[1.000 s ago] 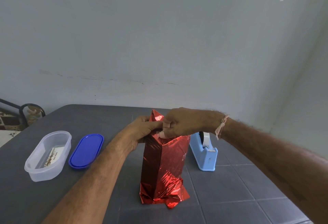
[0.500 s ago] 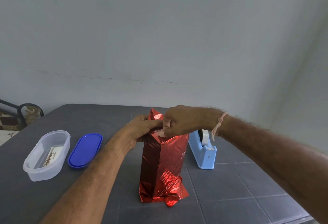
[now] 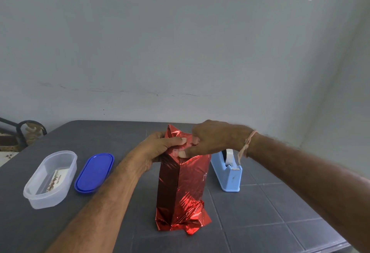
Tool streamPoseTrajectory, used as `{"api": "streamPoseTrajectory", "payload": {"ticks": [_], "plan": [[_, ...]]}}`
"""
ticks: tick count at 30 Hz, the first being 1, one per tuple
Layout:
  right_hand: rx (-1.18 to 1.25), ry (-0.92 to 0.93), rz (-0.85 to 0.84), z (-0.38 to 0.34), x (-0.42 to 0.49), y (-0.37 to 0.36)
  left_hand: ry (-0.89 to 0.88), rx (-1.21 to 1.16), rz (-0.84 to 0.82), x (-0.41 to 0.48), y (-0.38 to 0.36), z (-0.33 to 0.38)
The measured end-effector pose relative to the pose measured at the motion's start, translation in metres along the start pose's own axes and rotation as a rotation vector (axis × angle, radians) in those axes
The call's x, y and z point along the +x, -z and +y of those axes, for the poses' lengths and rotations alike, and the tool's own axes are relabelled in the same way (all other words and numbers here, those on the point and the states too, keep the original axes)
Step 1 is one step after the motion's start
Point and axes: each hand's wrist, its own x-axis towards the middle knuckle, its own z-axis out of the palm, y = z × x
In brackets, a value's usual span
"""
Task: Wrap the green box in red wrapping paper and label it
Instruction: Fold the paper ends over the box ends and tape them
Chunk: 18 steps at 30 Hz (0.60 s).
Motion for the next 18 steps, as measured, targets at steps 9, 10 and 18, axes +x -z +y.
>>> {"api": "streamPoseTrajectory", "payload": {"ticks": [9, 10, 18], "plan": [[0.382, 0.018, 0.022, 0.019, 0.0, -0.005, 0.011, -0.027, 0.019, 0.0, -0.001, 0.0], [0.381, 0.006, 0.041, 0.016, 0.0, -0.006, 0.008, -0.017, 0.022, 0.001, 0.0, -0.001], [0.144, -0.066, 0.176, 0.008, 0.013, -0.017, -0.006, 0.002, 0.014, 0.004, 0.002, -0.004]]}}
